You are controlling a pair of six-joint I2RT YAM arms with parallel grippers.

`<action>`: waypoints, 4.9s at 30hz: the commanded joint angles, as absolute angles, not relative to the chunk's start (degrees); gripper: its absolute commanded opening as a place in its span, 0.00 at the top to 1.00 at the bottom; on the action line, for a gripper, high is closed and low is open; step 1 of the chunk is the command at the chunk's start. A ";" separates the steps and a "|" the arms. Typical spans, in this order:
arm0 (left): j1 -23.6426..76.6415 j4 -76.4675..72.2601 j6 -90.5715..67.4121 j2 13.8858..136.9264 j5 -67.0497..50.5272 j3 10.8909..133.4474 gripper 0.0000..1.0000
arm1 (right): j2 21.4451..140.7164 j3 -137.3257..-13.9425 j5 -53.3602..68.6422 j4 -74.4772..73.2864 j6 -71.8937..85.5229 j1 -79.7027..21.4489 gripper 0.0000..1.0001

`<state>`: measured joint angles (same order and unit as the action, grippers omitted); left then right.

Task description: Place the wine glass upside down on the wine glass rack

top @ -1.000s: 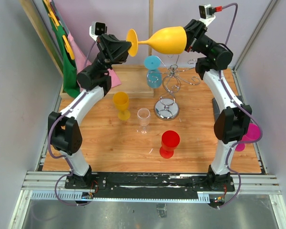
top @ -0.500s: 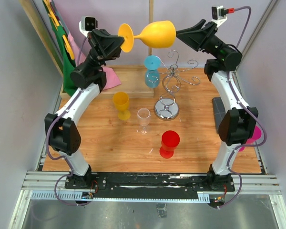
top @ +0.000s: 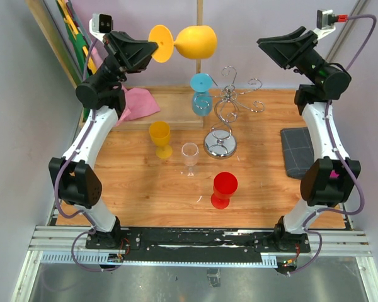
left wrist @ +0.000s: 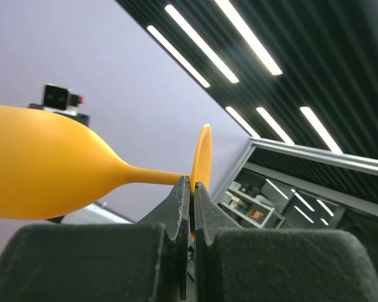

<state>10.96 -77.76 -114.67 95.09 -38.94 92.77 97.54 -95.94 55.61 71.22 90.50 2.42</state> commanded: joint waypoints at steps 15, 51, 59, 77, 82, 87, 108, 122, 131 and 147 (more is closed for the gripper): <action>13.45 -50.94 -94.47 100.84 -47.68 102.38 1.00 | 90.38 -91.39 57.87 65.68 80.96 4.44 0.55; 8.38 -11.34 -68.66 75.97 -36.80 86.85 1.00 | 89.16 -87.95 57.18 68.26 81.58 4.41 0.54; 8.17 -4.06 -69.67 67.51 -34.08 76.17 1.00 | 88.71 -87.56 56.92 67.95 81.49 4.31 0.54; 17.00 -0.12 -67.02 69.44 -35.99 71.85 1.00 | 86.72 -85.71 57.11 65.24 78.89 4.13 0.54; 17.45 0.21 -66.59 69.92 -35.59 71.57 1.00 | 85.97 -85.07 57.15 64.05 77.82 4.13 0.54; 19.10 0.09 -65.77 70.97 -35.25 71.22 1.00 | 85.91 -84.56 57.04 63.94 77.70 4.13 0.54; 25.50 -0.18 -63.59 80.24 -33.58 77.33 1.00 | 84.75 -83.41 57.37 62.28 76.31 4.13 0.54; 27.18 1.73 -62.03 85.39 -32.14 82.84 1.00 | 84.63 -83.67 57.56 61.39 75.50 4.13 0.54; 28.25 2.54 -61.15 85.66 -27.57 83.80 1.00 | 84.73 -83.05 57.47 61.68 75.45 4.14 0.54; 29.44 1.41 -61.99 89.12 -25.68 87.08 1.00 | 84.24 -82.48 57.56 61.44 75.15 4.13 0.54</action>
